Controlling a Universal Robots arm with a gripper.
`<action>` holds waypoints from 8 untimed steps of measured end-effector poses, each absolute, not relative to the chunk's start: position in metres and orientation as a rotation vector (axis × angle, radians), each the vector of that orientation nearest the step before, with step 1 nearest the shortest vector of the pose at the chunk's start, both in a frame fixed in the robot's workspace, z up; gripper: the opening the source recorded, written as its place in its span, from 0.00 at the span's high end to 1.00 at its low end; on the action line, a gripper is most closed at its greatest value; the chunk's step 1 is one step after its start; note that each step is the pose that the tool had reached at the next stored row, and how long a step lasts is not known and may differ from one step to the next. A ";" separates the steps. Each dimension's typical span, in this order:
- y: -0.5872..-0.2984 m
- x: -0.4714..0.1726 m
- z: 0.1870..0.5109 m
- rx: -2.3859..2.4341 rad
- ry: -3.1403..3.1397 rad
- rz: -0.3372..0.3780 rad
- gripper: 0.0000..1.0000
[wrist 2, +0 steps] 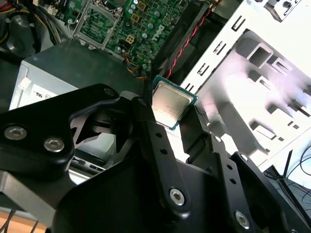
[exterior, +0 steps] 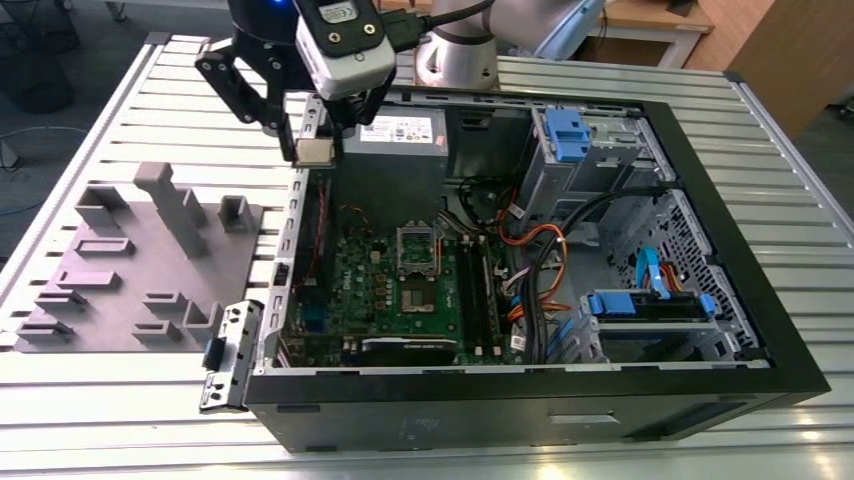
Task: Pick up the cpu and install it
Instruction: 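Pick up the cpu and move it towards the insertion slot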
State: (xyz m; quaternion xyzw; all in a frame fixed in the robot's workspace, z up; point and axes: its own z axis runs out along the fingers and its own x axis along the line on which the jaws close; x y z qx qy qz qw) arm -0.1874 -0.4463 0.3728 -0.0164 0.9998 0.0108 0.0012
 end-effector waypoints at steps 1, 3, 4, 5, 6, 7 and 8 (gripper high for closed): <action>-0.446 -0.187 0.373 -0.052 3.139 0.034 0.53; -0.446 -0.187 0.373 -0.052 3.139 0.034 0.53; -0.446 -0.186 0.373 -0.051 3.139 0.034 0.53; -0.446 -0.186 0.373 -0.052 3.139 0.034 0.53; -0.446 -0.185 0.373 -0.052 3.139 0.034 0.53; -0.446 -0.184 0.373 -0.051 3.139 0.034 0.53; -0.446 -0.183 0.373 -0.052 3.139 0.034 0.53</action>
